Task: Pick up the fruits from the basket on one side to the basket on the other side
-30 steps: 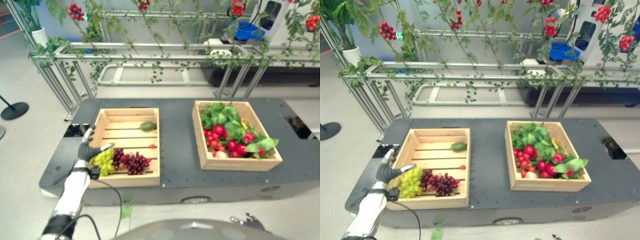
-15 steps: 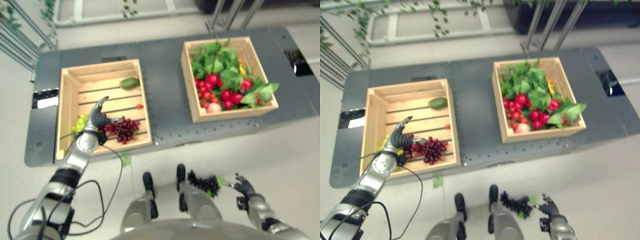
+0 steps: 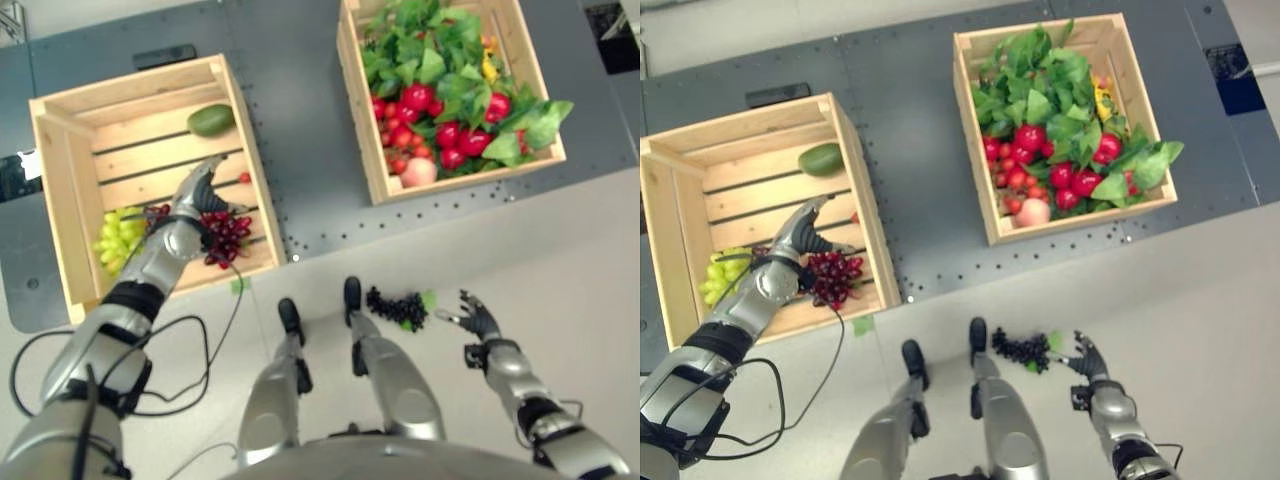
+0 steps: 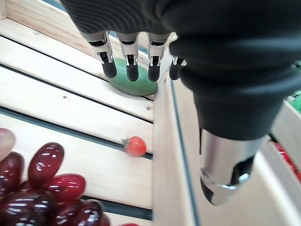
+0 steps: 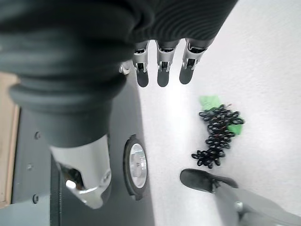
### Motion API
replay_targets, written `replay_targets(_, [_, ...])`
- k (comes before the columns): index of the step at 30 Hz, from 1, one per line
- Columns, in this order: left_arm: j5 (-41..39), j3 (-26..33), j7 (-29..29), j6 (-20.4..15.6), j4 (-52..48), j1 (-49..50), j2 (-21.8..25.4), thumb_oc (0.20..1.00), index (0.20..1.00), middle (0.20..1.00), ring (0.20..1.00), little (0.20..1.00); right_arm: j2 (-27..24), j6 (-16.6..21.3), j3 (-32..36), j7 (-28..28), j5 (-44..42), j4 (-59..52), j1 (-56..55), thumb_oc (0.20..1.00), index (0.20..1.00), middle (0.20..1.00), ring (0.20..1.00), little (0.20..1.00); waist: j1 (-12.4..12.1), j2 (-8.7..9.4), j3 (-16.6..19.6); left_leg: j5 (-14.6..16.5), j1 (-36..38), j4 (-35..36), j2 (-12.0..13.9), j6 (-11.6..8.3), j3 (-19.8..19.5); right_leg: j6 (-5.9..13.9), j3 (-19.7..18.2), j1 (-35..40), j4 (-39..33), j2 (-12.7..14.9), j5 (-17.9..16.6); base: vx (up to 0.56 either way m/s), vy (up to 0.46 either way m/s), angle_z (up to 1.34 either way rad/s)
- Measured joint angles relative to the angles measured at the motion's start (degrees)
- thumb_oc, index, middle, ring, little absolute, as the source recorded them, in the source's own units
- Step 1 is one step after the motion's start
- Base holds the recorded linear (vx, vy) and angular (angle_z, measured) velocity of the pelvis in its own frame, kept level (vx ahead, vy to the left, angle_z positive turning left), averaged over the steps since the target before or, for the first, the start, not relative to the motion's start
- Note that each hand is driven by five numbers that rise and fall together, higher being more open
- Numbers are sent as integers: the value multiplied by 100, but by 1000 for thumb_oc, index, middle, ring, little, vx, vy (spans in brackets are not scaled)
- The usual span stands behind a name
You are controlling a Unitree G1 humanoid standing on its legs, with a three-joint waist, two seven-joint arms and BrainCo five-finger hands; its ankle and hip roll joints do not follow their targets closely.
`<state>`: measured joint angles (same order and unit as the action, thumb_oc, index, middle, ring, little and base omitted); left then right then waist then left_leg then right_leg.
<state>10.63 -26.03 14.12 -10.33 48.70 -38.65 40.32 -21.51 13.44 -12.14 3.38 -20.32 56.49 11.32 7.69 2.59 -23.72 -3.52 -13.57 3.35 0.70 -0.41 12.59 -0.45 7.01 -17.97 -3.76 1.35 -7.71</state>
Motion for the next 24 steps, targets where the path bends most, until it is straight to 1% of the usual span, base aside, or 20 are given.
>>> replay_targets(5, [-1,15,-9,45,9,25,170,1000,1000,1000,1000,1000,-1,19,-55,21,-69,-34,45,1000,1000,1000,1000,1000,-25,64,-39,0,23,4,-2,0,6,-2,-4,8,12,3,-1,-1,4,-1])
replay_targets(7, [-20,92,-80,39,-46,192,355,1000,1000,1000,1000,1000,-7,24,-54,9,-73,-95,5,1000,1000,1000,1000,1000,-33,100,-59,0,163,33,-7,0,16,-4,-24,120,13,3,-3,-4,14,-6])
replay_targets(9, [-46,322,-129,19,-187,387,487,1000,1000,1000,1000,1000,-12,28,-52,-15,-75,-121,-58,1000,1000,1000,1000,1000,-59,100,-59,0,288,75,-10,0,15,-3,-25,217,8,0,-1,-16,8,-6])
replay_targets(12, [-172,636,-178,-14,-341,511,665,1000,1000,1000,1000,1000,-9,30,-51,-64,-75,-119,-94,1000,1000,1000,1000,1000,-100,100,-58,-1,290,79,-18,0,11,-10,-24,221,1,8,-6,0,0,0])
replay_targets(13, [-311,755,-178,-18,-467,602,737,1000,1000,1000,1000,1000,-11,30,-47,-80,-76,-119,-130,1000,1000,1000,1000,1000,-75,100,-58,-2,293,64,-19,1,10,-22,-25,226,2,6,-15,0,0,0])
replay_targets(14, [-367,759,-181,-26,-486,611,776,1000,1000,1000,1000,1000,-9,30,-50,-92,-77,-112,-147,1000,1000,1000,1000,1000,-103,99,-58,-2,292,53,-18,1,7,-28,-24,233,2,10,-20,0,0,0])
replay_targets(17, [-699,1125,-222,-72,-782,879,848,1000,1000,1000,1000,1000,-4,30,-17,-128,-76,-83,-202,1000,1000,1000,1000,1000,-169,98,-58,-9,290,39,-13,-8,-4,-41,-13,244,1,10,-29,0,0,0])
replay_targets(19, [-771,1158,-263,-124,-839,969,900,1000,1000,1000,1000,1000,-5,30,9,-162,-75,-21,-217,1000,1000,1000,1000,1000,-180,96,-59,-10,294,28,-9,-9,-18,-42,2,261,-3,10,-29,-8,-3,3])
replay_targets(20, [-788,1160,-281,-129,-949,1032,940,1000,1000,1000,1000,1000,-7,30,26,-163,-76,-18,-231,1000,1000,1000,1000,1000,-187,95,-59,-10,293,29,-8,-10,-19,-43,4,261,-6,10,-30,0,0,0])
replay_targets(21, [-819,1216,-312,-141,-1271,1206,1054,1000,1000,1000,1000,1000,-11,30,35,-168,-76,-19,-250,1000,1000,1000,1000,1000,-216,90,-62,-12,296,30,-7,-12,-20,-43,9,269,-6,11,-30,-4,-6,3])
replay_targets(22, [-852,1395,-335,-209,-1633,1421,1121,1000,1000,1000,1000,1000,-17,30,42,-173,-77,-16,-276,1000,1000,1000,1000,1000,-232,78,-69,-13,304,30,-7,-14,-26,-44,21,287,-11,12,-30,-3,-3,5])
replay_targets(24, [-922,1467,-368,-262,-1831,1565,1274,1000,1000,1000,1000,1000,-16,29,46,-204,-77,-2,-297,1000,1000,1000,1000,1000,-253,52,-84,-16,350,25,-8,-17,-53,-44,59,374,-54,18,-30,-4,-6,9])
